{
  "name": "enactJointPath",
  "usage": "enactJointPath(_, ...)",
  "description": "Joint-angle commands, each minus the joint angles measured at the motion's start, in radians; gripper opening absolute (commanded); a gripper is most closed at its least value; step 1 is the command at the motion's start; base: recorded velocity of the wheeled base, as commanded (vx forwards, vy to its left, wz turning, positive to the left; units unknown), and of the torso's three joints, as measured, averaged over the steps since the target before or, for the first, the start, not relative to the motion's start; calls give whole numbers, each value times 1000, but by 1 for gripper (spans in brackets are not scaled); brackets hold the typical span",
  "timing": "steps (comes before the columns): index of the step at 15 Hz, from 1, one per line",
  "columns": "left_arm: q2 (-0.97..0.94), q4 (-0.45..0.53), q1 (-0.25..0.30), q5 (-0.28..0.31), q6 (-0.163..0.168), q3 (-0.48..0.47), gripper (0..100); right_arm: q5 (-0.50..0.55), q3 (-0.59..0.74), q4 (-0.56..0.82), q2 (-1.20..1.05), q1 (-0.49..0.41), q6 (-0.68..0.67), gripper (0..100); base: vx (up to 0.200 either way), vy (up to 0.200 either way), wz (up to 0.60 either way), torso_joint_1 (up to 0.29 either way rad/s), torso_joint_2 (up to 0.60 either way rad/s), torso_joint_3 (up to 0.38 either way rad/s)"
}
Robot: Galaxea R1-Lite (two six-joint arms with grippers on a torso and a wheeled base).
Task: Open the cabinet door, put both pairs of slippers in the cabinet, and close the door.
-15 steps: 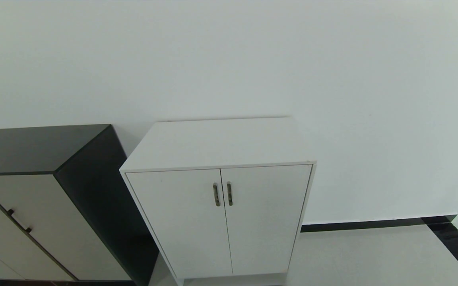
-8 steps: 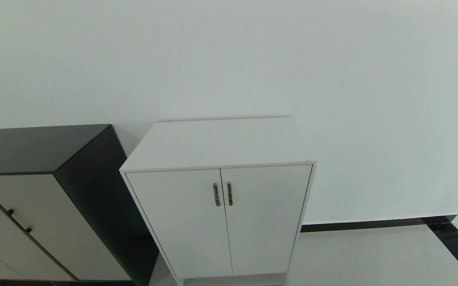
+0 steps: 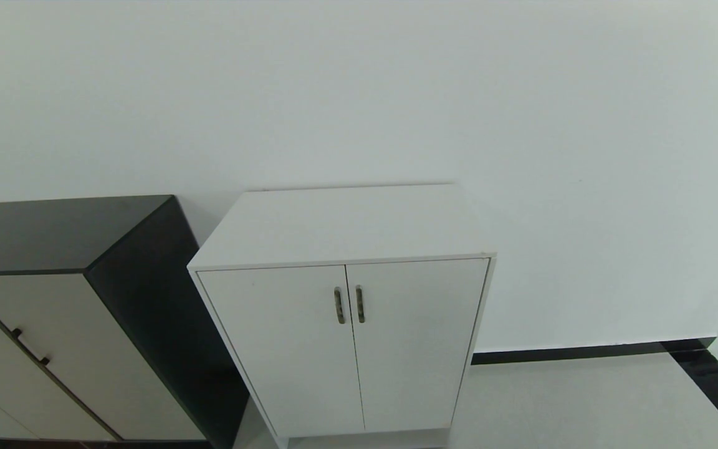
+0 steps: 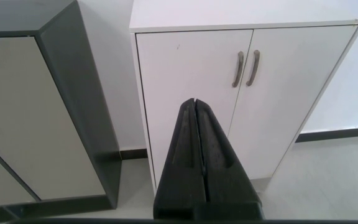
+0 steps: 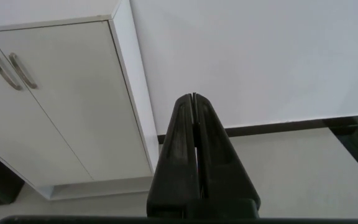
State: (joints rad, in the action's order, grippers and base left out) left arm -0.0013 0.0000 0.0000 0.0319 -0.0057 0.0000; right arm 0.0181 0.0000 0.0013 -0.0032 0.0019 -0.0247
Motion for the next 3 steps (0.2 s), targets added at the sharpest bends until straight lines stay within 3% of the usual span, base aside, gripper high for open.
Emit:
enactJointPath(1,1,0,0,0,0,0,0,0,0,-1,3,1,0,0,0,0,0,0,0,0)
enactJointPath(3,1,0,0,0,0,0,0,0,0,0,3,0,0,0,0,0,0,0,0,0)
